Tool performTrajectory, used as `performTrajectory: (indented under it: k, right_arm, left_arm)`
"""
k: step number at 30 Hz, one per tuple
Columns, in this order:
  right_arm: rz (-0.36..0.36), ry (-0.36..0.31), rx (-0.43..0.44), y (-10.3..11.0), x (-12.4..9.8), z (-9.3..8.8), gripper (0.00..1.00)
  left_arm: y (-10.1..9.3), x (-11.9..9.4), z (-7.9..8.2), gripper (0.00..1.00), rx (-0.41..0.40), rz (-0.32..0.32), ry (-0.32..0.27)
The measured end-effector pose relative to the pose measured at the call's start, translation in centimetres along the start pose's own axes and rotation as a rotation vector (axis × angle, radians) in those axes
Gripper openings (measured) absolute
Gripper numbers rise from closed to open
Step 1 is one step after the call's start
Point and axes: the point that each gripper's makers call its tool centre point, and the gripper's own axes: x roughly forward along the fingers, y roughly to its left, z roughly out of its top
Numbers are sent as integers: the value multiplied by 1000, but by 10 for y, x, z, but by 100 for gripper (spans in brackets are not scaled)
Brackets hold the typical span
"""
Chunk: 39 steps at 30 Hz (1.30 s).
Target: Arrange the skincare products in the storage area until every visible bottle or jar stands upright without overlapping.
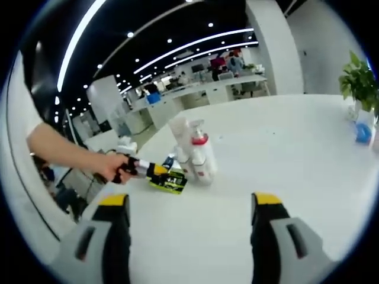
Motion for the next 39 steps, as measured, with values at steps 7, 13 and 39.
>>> performTrajectory:
  k: [7, 13, 39]
  right_arm:
    - [-2, -1, -9, 2, -13, -6, 82]
    - [16, -7, -5, 8, -16, -11, 83]
    - [209, 72, -85, 64, 16, -30, 83]
  left_arm:
    - [4, -18, 1, 37, 83, 57, -10]
    - [4, -49, 7, 39, 173, 76, -87]
    - [128, -200, -82, 65, 568, 526, 36]
